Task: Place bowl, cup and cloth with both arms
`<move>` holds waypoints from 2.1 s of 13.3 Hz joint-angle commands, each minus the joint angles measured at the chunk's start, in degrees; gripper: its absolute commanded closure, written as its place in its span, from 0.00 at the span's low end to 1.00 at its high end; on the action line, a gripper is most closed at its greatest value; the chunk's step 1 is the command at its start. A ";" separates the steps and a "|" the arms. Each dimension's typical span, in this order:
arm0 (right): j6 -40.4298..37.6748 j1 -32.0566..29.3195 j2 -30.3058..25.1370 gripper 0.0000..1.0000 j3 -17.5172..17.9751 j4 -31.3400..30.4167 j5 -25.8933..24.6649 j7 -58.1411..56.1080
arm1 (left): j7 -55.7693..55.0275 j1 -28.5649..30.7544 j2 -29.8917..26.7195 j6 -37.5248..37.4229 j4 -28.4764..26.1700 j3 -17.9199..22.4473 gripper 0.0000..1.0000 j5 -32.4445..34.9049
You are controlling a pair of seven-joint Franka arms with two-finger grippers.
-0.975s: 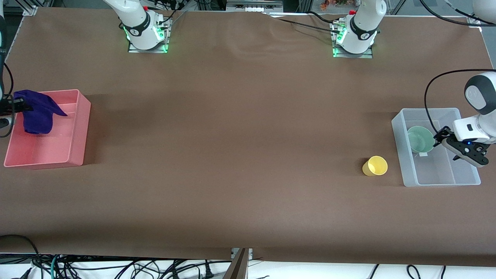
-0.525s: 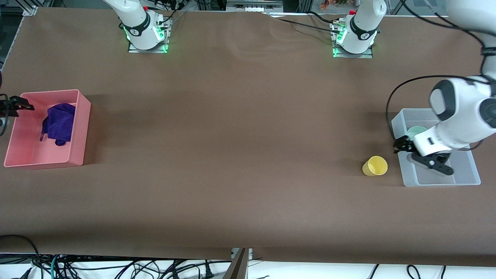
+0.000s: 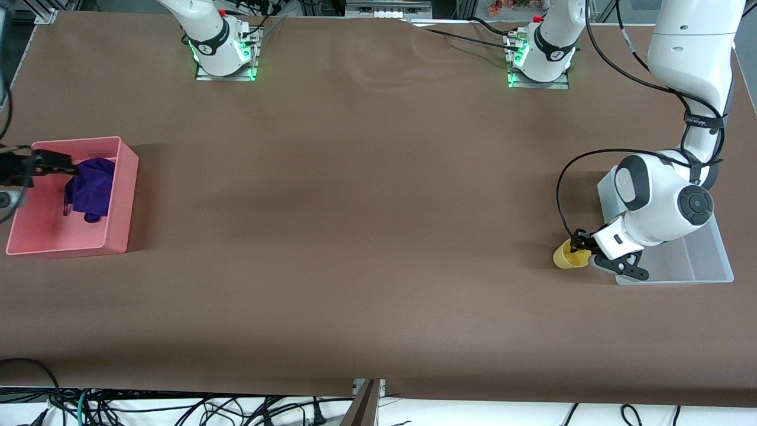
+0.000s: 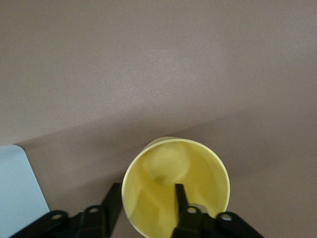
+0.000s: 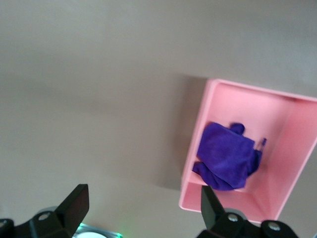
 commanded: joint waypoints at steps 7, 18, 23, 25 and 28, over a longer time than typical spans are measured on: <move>1.29 -1.52 -8.10 0.00 5.04 -0.10 -2.38 5.75 | 0.65 1.13 -7.22 -10.26 3.59 0.69 1.00 11.71; -4.08 -1.52 -6.87 0.00 6.63 1.31 -1.77 12.38 | 25.61 13.17 -12.52 -12.81 -3.58 4.73 1.00 14.35; -3.73 -1.43 -6.78 0.00 6.72 1.31 -1.86 12.29 | 23.86 12.65 -11.81 -9.51 -5.81 4.64 0.00 13.21; -3.82 -1.43 -6.78 0.00 6.63 1.31 -1.94 12.20 | 23.24 12.48 -13.38 -10.21 -5.02 4.38 0.00 13.21; -3.56 -1.52 -6.69 0.00 6.45 1.31 -2.03 12.20 | 17.83 12.21 -18.56 -14.32 -3.88 3.15 0.00 8.85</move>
